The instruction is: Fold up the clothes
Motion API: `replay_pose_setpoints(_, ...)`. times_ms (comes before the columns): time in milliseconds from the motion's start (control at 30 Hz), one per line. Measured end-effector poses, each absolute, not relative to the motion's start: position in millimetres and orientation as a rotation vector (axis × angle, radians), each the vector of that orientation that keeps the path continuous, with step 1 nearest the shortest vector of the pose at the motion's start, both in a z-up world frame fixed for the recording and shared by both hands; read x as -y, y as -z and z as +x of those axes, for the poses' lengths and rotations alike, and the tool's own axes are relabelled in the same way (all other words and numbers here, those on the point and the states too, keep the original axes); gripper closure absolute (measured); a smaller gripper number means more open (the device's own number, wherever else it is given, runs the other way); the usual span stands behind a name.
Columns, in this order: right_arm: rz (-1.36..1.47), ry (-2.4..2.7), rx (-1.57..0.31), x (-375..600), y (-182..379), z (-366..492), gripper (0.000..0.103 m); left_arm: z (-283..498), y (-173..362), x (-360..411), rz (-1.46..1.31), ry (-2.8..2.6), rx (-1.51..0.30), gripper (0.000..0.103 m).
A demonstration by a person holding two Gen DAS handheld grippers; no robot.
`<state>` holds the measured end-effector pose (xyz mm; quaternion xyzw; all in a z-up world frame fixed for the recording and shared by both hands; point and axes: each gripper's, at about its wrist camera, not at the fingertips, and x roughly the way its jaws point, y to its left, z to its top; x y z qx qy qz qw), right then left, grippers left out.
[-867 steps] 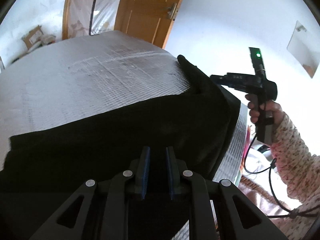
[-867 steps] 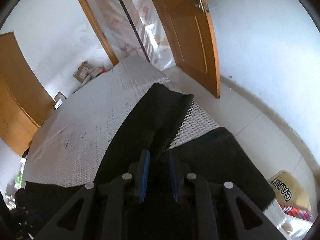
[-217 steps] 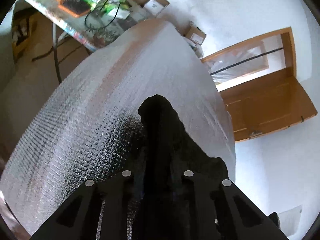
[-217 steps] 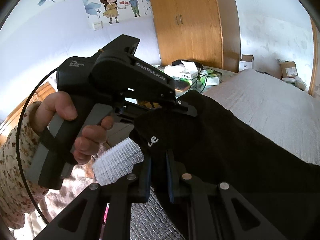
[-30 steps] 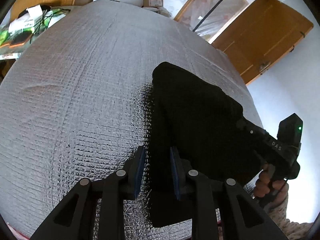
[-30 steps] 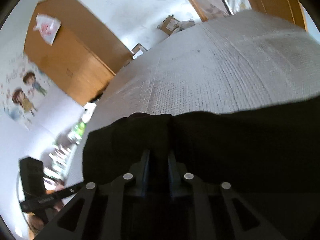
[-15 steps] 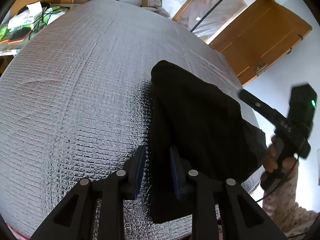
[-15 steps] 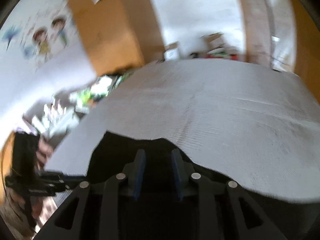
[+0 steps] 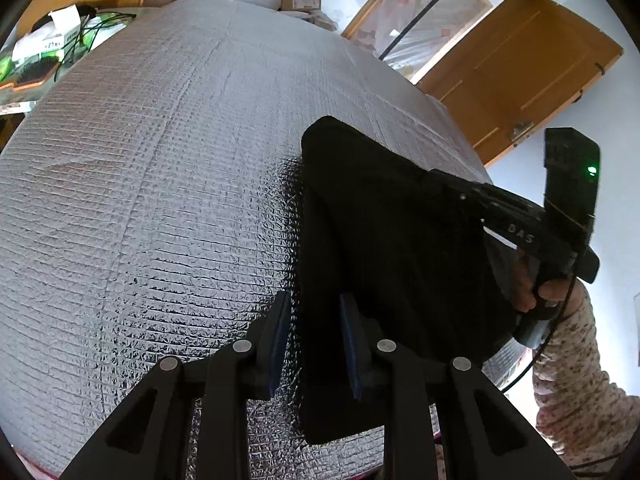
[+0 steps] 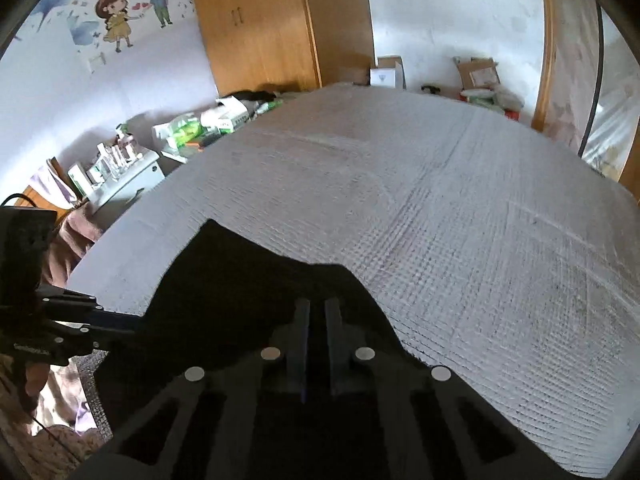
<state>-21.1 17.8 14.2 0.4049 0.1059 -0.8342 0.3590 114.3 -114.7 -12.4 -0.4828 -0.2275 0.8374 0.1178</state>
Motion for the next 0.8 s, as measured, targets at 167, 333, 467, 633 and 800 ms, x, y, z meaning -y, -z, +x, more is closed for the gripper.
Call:
replay_pose_setpoints(167, 1.045, 2.205, -0.259, -26, -18, -29, 0.096, 111, 12, 115, -1.412, -2.447, 0.677, 0.077)
replay_pose_setpoints(333, 1.129, 2.203, -0.223, -25, 1, -40, 0.094, 108, 11, 117, -1.405, -2.442, 0.695, 0.077)
replay_pose_setpoints(467, 1.121, 2.217, -0.23, -29, -11, -33, 0.091, 105, 7, 115, -1.415, -2.449, 0.673, 0.077)
replay_pose_setpoints(633, 1.046, 2.309, -0.219, -53, -36, -19, 0.088, 102, -8, 116, -1.344, -2.506, 0.638, 0.077)
replay_pose_setpoints(800, 0.99, 2.257, -0.122, -78, -44, 8, 0.088, 92, -45, 80, -1.164, -2.519, 0.593, 0.077)
